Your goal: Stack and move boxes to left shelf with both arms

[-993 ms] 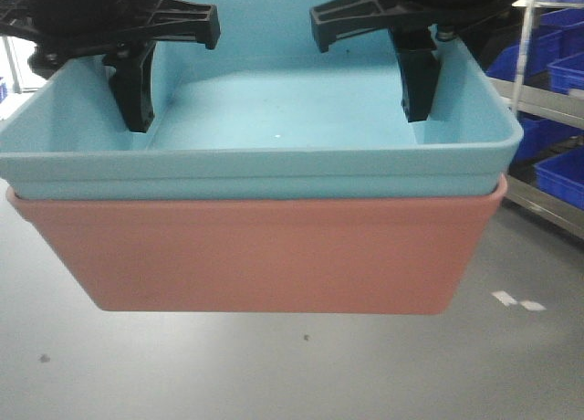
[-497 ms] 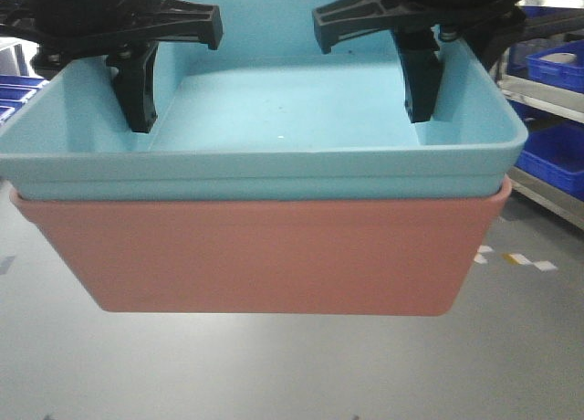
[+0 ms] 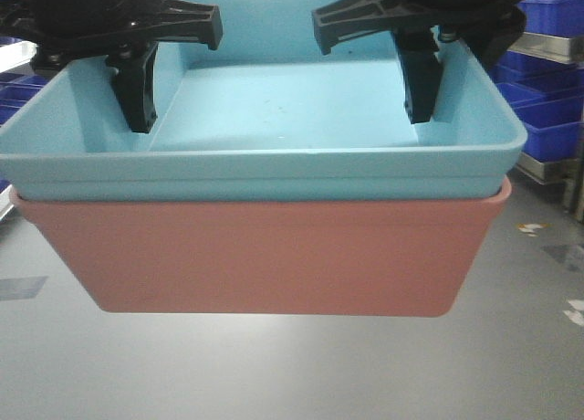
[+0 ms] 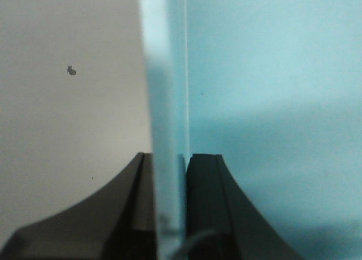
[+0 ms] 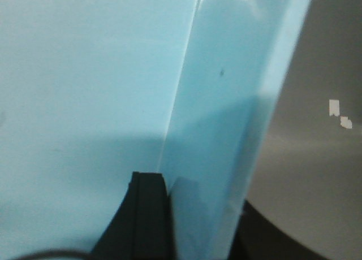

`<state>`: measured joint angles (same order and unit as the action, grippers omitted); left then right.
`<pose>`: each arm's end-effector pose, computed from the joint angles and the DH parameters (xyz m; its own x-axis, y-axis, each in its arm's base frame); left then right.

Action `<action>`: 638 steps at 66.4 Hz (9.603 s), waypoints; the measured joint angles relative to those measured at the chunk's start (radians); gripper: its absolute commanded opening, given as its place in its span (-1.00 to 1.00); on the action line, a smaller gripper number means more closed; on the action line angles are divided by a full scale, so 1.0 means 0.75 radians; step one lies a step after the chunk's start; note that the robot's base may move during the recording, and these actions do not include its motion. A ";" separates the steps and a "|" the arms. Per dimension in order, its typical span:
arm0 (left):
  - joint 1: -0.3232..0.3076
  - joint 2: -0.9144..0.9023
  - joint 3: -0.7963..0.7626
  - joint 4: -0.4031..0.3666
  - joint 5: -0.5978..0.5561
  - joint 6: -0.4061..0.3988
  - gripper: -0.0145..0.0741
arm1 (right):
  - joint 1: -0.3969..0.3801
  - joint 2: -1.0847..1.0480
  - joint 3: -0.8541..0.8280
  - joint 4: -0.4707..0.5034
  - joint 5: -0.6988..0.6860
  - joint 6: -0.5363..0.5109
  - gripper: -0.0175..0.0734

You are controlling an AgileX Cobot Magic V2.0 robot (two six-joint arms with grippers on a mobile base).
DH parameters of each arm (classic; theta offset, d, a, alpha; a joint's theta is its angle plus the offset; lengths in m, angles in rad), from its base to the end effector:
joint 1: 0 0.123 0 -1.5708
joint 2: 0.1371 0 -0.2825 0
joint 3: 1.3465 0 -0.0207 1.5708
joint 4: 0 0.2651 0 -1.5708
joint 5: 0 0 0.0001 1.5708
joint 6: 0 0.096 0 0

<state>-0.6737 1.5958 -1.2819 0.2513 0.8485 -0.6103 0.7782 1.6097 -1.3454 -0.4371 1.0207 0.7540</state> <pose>0.2883 -0.2072 0.2801 -0.8477 0.1388 -0.5120 0.1979 0.9782 -0.0624 0.2738 0.2212 0.2930 -0.8374 -0.1811 -0.5156 -0.1589 0.9834 -0.0874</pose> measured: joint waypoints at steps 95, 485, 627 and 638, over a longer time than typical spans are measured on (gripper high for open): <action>0.000 0.003 0.000 0.000 -0.001 0.000 -0.70 | 0.000 0.000 0.000 0.000 0.003 0.000 -0.49; -0.023 0.178 -0.039 0.117 0.039 -0.301 0.46 | -0.174 0.273 -0.107 0.039 -0.219 -0.341 0.67; -1.077 -0.652 0.562 0.779 -0.100 -0.419 -0.68 | -0.156 -1.587 1.167 0.061 -0.663 -0.351 -0.49; -1.079 -0.652 0.590 0.782 -0.072 -0.419 -0.68 | -0.156 -1.620 1.199 0.037 -0.671 -0.351 -0.49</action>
<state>-1.4833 1.1070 -0.8392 0.8376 0.7948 -0.9247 0.6609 0.3945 -0.4459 -0.4097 0.5175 0.4904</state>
